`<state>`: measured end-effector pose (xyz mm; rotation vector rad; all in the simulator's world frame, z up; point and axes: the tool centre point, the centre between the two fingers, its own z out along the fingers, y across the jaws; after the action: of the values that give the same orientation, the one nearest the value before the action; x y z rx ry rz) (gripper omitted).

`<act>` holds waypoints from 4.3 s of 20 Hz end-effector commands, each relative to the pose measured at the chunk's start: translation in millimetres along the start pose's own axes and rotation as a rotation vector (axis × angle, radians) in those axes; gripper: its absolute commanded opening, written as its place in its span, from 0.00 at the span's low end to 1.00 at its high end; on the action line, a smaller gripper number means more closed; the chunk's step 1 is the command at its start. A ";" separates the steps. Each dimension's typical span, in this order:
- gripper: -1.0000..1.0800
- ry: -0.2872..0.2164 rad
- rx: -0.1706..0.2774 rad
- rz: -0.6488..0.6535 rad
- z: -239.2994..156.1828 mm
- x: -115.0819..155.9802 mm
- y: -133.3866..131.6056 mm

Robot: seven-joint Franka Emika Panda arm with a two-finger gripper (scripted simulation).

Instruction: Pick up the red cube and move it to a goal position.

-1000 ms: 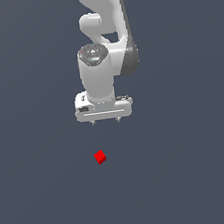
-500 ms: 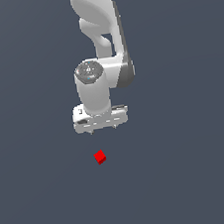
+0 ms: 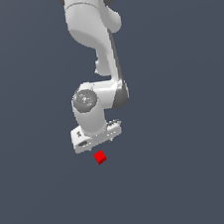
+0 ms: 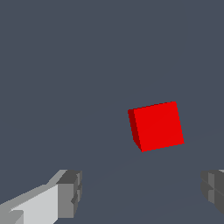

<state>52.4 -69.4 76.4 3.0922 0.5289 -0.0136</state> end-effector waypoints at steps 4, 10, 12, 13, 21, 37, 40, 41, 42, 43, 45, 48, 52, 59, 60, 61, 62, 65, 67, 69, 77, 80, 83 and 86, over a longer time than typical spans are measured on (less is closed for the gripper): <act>0.96 0.006 0.001 -0.104 29.7 15.6 13.2; 0.96 0.009 0.002 -0.172 48.8 27.3 20.8; 0.96 0.009 0.002 -0.184 52.4 29.7 22.1; 0.96 0.009 0.002 -0.189 53.7 30.7 22.5; 0.00 0.010 0.002 -0.199 56.2 32.8 23.7; 0.00 0.010 0.002 -0.199 44.3 29.2 18.0; 0.00 0.009 0.002 -0.199 33.5 26.1 12.5; 0.00 0.009 0.002 -0.199 29.0 24.7 10.3; 0.00 0.009 0.002 -0.199 24.1 23.3 7.9; 0.00 0.009 0.002 -0.199 18.7 21.7 5.3; 0.00 0.009 0.002 -0.199 6.6 18.1 -0.5; 0.00 0.009 0.001 -0.199 -15.3 11.8 -11.2; 0.00 0.008 0.000 -0.200 -49.6 2.0 -27.8; 0.00 0.008 0.000 -0.200 -114.5 -16.1 -58.9; 0.00 0.008 0.000 -0.200 -124.3 -18.8 -63.5; 0.00 0.008 0.000 -0.200 -134.3 -21.5 -68.2; 0.00 0.008 0.000 -0.200 -144.5 -24.3 -73.0; 0.00 0.008 -0.001 -0.200 -176.3 -32.6 -88.4; 0.00 0.008 -0.001 -0.200 -197.8 -38.1 -98.4; 0.00 0.008 -0.001 -0.200 -218.8 -43.4 -108.2; 0.00 0.009 0.001 -0.201 -289.7 -60.0 -140.8; 0.00 0.009 0.001 -0.201 -309.2 -64.0 -149.3; 0.00 0.009 0.002 -0.200 -323.3 -66.8 -155.2; 0.00 0.009 0.002 -0.200 -332.1 -68.1 -159.1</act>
<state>-60.6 58.4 404.0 3.0271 0.8375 0.0010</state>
